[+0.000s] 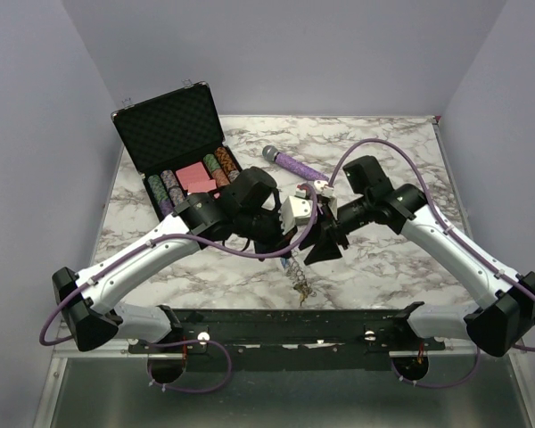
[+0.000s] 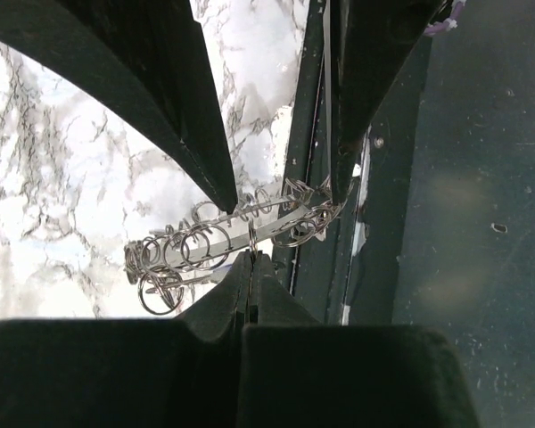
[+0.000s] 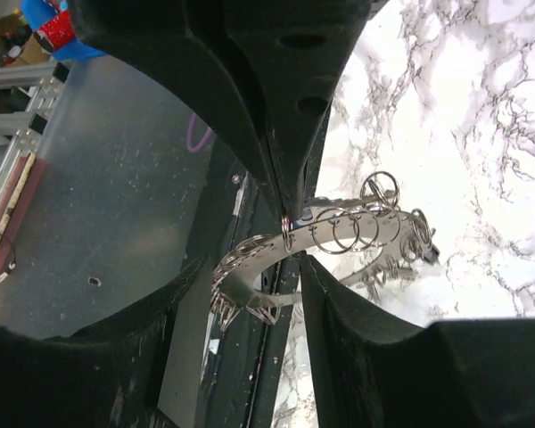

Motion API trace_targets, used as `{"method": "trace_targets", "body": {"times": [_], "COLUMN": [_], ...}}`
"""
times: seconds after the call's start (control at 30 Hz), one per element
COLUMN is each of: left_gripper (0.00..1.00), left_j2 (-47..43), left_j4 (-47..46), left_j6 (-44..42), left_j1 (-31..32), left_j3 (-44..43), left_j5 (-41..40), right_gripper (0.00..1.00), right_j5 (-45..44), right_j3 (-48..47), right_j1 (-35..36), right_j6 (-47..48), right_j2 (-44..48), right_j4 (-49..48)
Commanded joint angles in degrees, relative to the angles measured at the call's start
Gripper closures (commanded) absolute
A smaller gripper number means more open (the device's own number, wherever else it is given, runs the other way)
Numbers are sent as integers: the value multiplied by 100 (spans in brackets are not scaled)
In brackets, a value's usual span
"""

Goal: Put the keys on the keyring

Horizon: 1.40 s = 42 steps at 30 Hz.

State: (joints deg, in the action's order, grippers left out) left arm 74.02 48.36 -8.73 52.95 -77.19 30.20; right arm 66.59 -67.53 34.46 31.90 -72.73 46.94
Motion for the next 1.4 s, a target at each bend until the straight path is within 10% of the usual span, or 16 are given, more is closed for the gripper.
{"method": "trace_targets", "body": {"times": [0.0, 0.5, 1.23, 1.37], "left_gripper": [100, 100, 100, 79], "left_j2": [174, 253, 87, -273], "left_j4": [341, 16, -291, -844], "left_j6": [-76, 82, 354, 679], "left_j1": [5, -13, -109, -197], "left_j3": [-446, -464, -306, 141], "left_j5": [74, 513, 409, 355], "right_gripper": [49, 55, 100, 100], "right_j5": [144, 759, 794, 900], "right_j3": [213, 705, 820, 943], "right_j1": [70, 79, 70, 61], "right_j6": [-421, -1449, -1713, -2099], "right_j2": [39, 127, 224, 303], "right_j4": [-588, -1872, -2039, -2320]}}
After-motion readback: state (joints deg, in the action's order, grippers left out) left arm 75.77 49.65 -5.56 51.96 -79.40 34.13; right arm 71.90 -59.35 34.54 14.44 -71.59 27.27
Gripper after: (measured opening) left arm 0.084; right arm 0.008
